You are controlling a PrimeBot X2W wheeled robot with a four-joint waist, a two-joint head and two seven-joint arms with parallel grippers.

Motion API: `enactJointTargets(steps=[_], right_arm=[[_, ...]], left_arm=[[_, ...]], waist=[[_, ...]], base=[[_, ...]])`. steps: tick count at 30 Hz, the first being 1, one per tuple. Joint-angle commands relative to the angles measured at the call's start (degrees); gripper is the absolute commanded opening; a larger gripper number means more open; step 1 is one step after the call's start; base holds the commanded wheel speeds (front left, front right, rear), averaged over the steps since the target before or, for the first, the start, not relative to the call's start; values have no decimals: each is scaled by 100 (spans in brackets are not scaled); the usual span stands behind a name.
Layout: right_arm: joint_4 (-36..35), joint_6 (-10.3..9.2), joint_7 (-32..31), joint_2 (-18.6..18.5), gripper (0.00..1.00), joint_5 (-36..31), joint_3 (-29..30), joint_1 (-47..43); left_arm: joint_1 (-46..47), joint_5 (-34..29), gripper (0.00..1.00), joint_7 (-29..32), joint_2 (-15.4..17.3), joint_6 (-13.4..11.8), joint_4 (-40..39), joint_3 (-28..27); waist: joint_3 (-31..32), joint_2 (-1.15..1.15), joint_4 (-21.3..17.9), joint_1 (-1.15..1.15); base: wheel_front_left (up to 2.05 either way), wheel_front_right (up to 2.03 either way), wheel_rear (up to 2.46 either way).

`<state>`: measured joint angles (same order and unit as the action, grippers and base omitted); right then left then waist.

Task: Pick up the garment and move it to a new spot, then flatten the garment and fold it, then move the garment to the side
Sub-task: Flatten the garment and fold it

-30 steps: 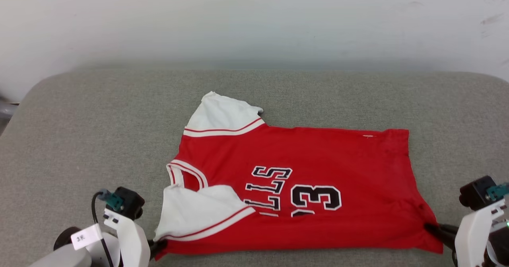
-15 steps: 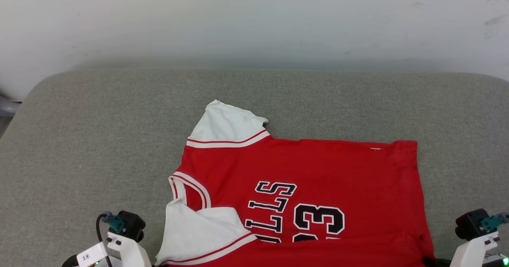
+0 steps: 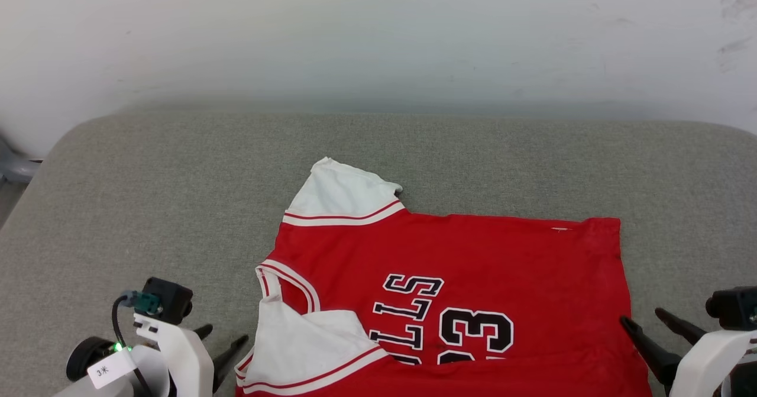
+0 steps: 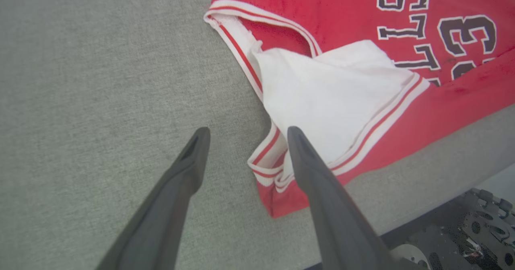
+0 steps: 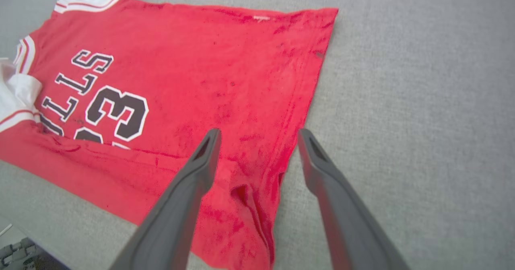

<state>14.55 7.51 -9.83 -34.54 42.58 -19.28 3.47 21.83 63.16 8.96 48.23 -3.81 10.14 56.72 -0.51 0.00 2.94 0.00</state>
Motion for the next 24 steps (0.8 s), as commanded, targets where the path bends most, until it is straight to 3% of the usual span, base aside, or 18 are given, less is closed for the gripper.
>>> enactJointTargets(steps=[1,9,16,24], right_arm=[[-58,-4,140,127,100,-144,124,-51],[-596,-4,1088,992,100,-1275,1107,-7],[-1429,-4,1530,1792,100,-2201,1768,-40],[-2187,-4,1764,2209,100,-2897,1802,125]], left_arm=[[111,-76,100,-112,19,-49,-60,-58],[719,-537,100,-618,14,-342,-96,-402],[1627,-784,100,-476,-163,-116,238,-521],[2734,-898,100,25,-384,304,884,-564]], waist=[[3,0,-2,0],[-129,0,-120,0],[-561,0,-366,0],[-1302,0,-658,0]], base=[[0,0,0],[0,0,0],[0,0,0],[0,0,0]])
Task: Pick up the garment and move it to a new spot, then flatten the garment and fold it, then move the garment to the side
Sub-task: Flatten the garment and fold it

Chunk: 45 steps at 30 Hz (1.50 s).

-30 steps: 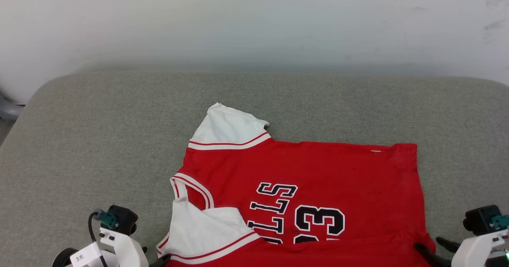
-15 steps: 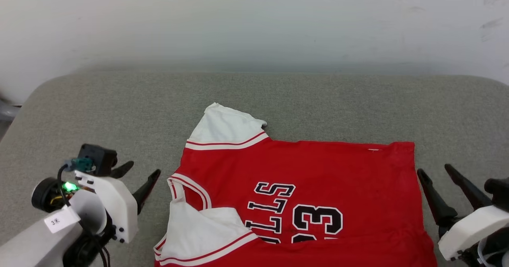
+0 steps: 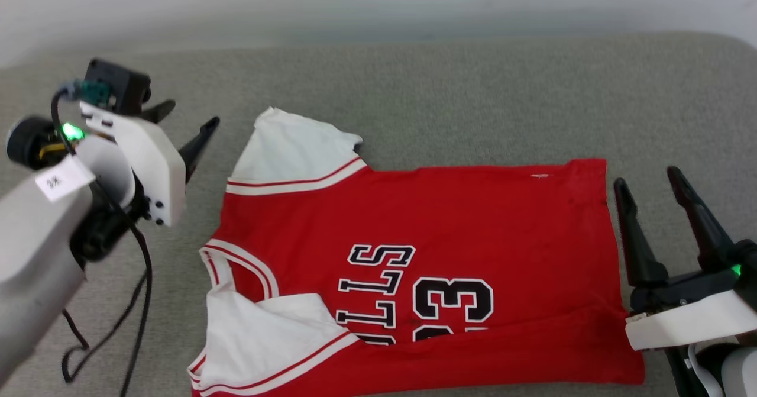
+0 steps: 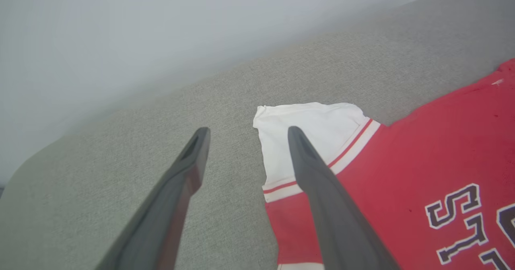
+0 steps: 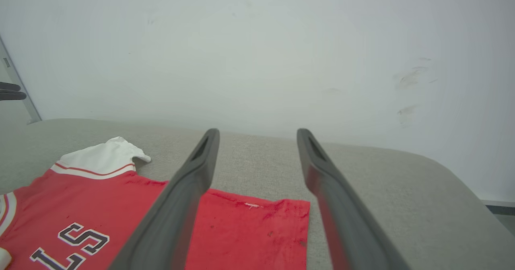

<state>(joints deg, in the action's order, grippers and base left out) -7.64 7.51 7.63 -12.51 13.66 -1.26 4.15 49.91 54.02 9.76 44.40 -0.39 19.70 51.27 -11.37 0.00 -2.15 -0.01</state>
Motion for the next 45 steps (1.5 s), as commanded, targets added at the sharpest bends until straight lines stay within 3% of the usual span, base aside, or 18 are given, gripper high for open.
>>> enactJointTargets(steps=[1,6,10,16,25,31,32,33,38,45], right_arm=[[-52,-4,20,28,100,-39,-30,89],[-376,-5,13,102,100,-172,-144,269],[-537,-5,31,89,100,-259,-215,426],[-620,-5,47,97,100,-292,-331,632],[-541,-5,148,123,100,-254,-503,927],[-476,-5,174,121,100,-206,-515,1016],[-471,-5,168,110,100,-199,-505,1023],[-463,-5,162,98,100,-191,-491,1014],[-451,-5,117,40,100,-134,-390,1091],[-570,-5,-262,-383,100,-16,10,1355]], left_arm=[[110,-59,100,37,0,33,39,-1],[841,58,100,726,-148,345,530,18],[1366,383,100,1749,-243,488,873,68],[2001,758,100,3042,-416,445,1147,104],[2585,381,100,3569,-561,450,1575,399],[2317,388,100,3947,-595,560,1822,692],[2269,407,26,3949,-598,575,1840,696],[2231,382,0,3951,-589,595,1848,735],[2243,306,0,3673,-552,635,1828,734],[2378,-31,0,2812,-697,674,1590,750]], waist=[[-324,0,-196,1],[-821,0,-378,1],[-1164,0,-483,1],[-1591,0,-579,1],[-2049,0,-741,1],[-2089,0,-791,1],[-2083,0,-794,1],[-2071,0,-791,1],[-1930,0,-729,1],[-1477,0,-456,1]], base=[[0,0,0],[0,0,0],[0,0,0],[0,0,0],[0,0,0],[0,0,0],[0,0,0],[0,0,0],[0,0,0],[0,0,0]])
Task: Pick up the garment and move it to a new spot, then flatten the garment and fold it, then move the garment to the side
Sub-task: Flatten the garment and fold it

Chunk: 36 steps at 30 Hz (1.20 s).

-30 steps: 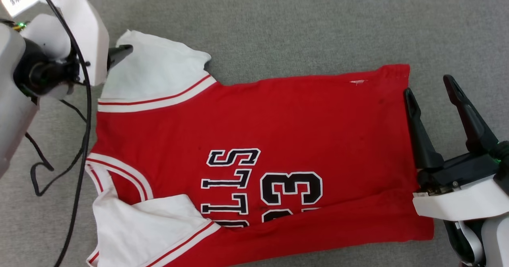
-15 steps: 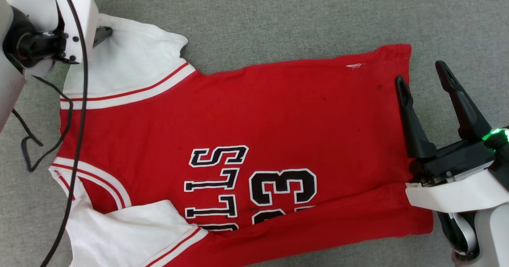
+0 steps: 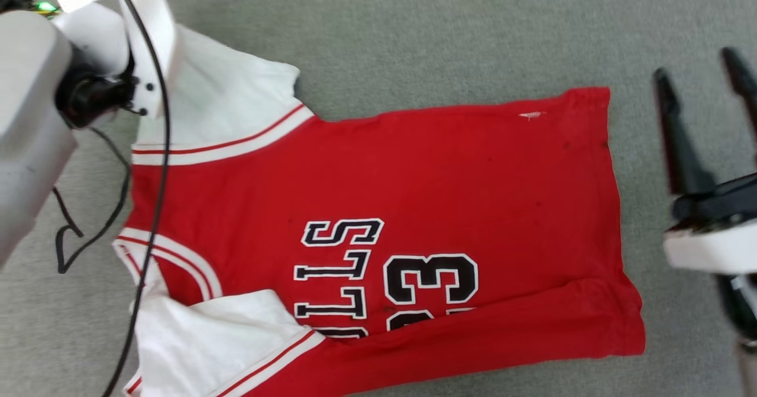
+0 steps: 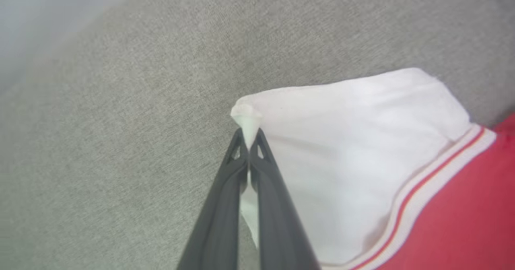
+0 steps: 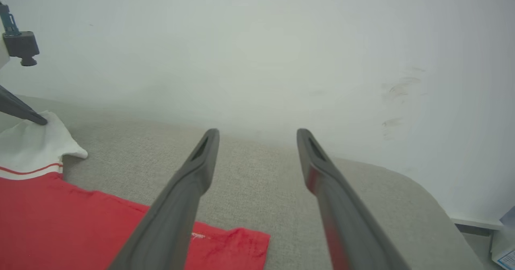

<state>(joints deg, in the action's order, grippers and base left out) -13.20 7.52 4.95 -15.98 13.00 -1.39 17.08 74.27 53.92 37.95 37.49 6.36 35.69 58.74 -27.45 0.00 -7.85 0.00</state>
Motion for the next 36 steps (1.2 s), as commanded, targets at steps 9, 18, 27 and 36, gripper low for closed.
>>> enactJointTargets(steps=[9,18,27,36], right_arm=[[693,-6,-1835,-1271,100,1013,-243,673],[1491,-7,-3915,-2367,100,2191,-1337,1557],[2327,-7,-5183,-2475,100,2537,-2177,2368],[3259,-5,-5112,-2223,100,2451,-2941,2681]], left_arm=[[-285,-176,0,-648,-199,56,-403,140],[-416,-216,0,-960,-291,44,-769,183],[-249,-290,0,-1086,-358,32,-981,187],[-110,-336,0,-1220,-458,45,-1024,187]], waist=[[518,0,489,0],[558,0,744,0],[313,0,967,0],[79,0,1120,0]], base=[[0,0,0],[0,0,0],[0,0,0],[0,0,0]])
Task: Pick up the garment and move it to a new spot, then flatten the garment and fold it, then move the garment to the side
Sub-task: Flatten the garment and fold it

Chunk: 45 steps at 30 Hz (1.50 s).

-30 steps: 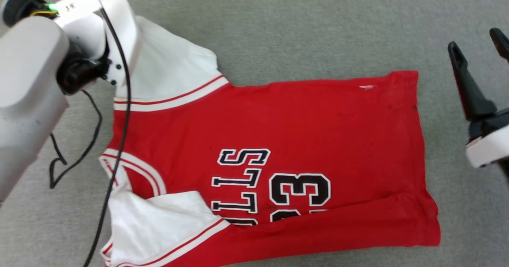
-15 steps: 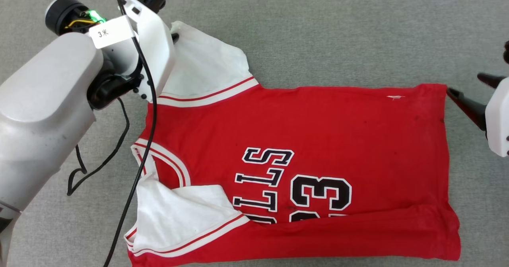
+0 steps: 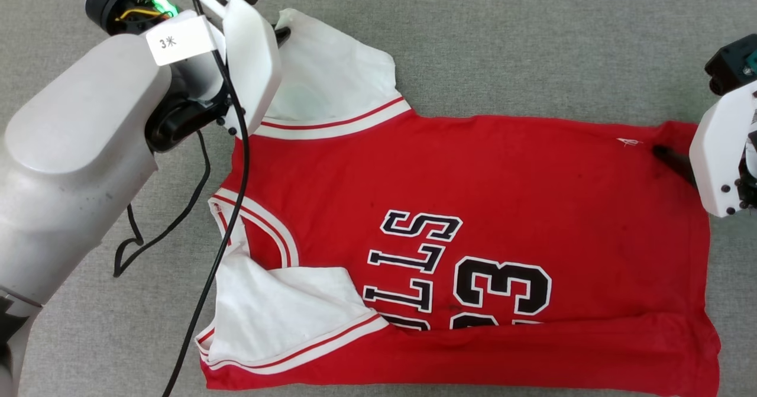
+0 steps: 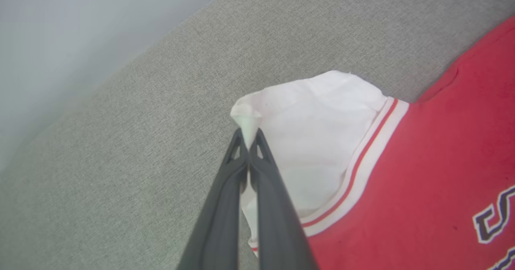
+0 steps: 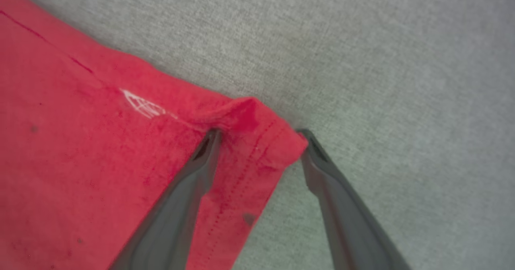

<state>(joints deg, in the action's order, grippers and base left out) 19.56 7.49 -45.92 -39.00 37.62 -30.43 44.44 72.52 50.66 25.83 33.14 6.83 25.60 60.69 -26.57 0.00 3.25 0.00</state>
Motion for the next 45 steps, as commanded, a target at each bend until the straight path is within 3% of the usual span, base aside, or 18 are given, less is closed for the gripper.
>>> enactJointTargets(steps=[1,7,9,10,17,27,45], right_arm=[[100,-1,-33,139,100,59,-151,-112],[430,16,105,180,100,341,-741,-252],[461,25,285,150,5,423,-797,-178],[458,26,404,124,0,441,-821,-117],[600,-2,1328,13,0,627,-783,77],[541,-2,2401,-126,0,884,-907,-407],[-101,-2,2968,-351,0,1144,-797,-2058]], left_arm=[[57,-9,0,-36,-37,1,-8,-3],[3,10,0,-145,-25,20,17,36],[-40,35,0,-191,5,20,33,40],[-60,37,0,-205,21,23,42,46],[-434,213,0,-494,169,-21,41,-35],[-1251,378,0,-696,504,-279,-520,54],[-3381,971,0,-1126,1539,-1310,-2136,174]], waist=[[-25,0,24,0],[-48,0,38,0],[-15,0,15,0],[12,0,2,0],[417,0,-103,0],[1169,0,-110,0],[2250,0,-60,0]], base=[[0,0,0],[0,0,0],[0,0,0],[0,0,0],[0,0,0],[0,0,0],[0,0,0]])
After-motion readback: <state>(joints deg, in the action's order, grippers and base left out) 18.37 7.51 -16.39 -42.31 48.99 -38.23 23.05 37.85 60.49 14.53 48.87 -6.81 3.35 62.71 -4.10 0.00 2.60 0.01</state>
